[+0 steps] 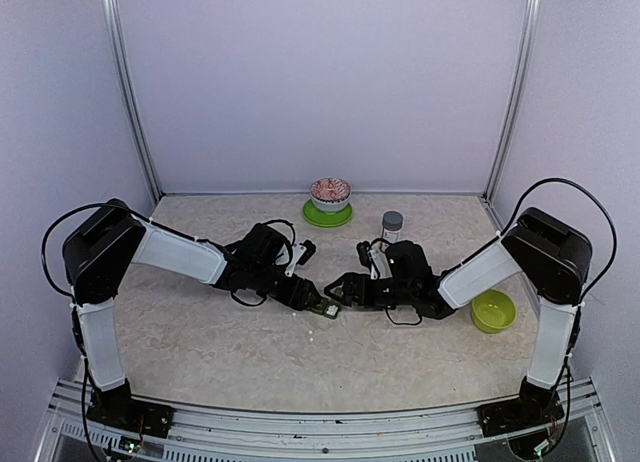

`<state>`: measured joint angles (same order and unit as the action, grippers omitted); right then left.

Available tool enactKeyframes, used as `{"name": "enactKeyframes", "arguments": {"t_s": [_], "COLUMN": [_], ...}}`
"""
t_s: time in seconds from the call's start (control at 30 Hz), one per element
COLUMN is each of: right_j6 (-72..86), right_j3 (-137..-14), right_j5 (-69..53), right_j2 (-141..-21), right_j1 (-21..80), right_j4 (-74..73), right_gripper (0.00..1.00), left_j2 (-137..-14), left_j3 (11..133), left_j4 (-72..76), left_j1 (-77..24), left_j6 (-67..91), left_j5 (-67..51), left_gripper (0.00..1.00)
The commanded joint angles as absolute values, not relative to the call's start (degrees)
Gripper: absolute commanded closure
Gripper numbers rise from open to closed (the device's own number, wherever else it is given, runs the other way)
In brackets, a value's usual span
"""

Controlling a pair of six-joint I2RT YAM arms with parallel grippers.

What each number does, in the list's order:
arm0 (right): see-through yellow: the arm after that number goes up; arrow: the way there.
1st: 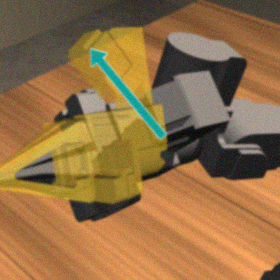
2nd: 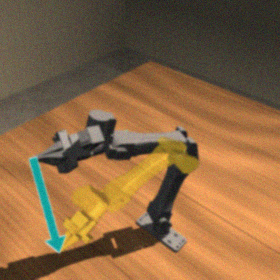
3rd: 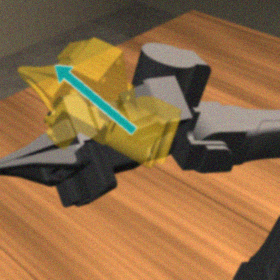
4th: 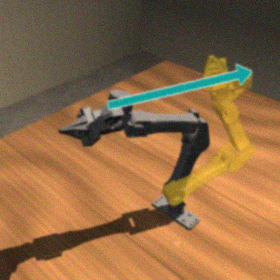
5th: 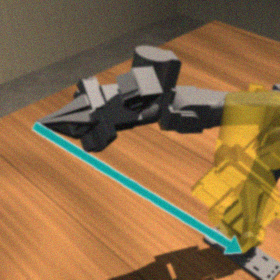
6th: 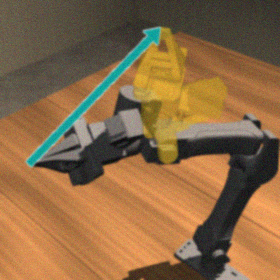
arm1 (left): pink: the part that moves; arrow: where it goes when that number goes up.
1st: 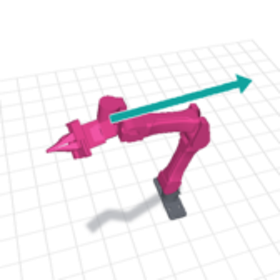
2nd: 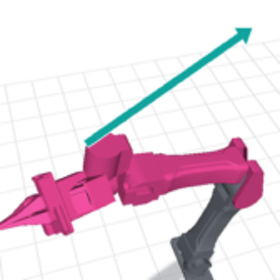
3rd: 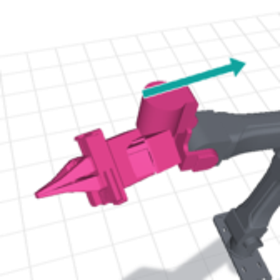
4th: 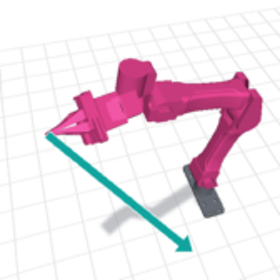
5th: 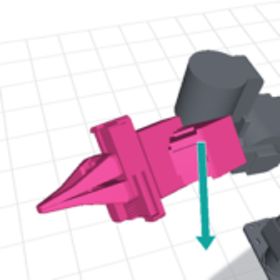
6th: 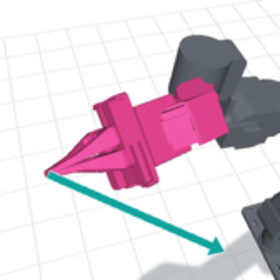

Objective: Sort the pills into containers
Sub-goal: Hold the pill container at the center of the board.

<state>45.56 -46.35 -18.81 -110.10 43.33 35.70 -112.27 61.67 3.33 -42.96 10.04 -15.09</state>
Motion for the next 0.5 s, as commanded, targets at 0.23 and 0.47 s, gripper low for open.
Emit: {"name": "enactKeyframes", "arguments": {"t_s": [0.23, 0.47], "right_j6": [46.5, 46.0], "right_j3": [-48.1, -47.9], "right_j5": [-21.5, -22.7], "right_j2": [-112.5, -112.7], "right_j1": [42.8, 42.7], "right_j4": [39.4, 42.6], "right_gripper": [0.06, 0.07], "left_j2": [-112.5, -112.7], "left_j3": [61.1, 60.9], "left_j4": [0.8, 0.2], "left_j1": [-42.5, -41.7], "left_j6": [9.6, 9.9], "left_j5": [-16.3, -18.0], "left_gripper": [0.32, 0.37]}}
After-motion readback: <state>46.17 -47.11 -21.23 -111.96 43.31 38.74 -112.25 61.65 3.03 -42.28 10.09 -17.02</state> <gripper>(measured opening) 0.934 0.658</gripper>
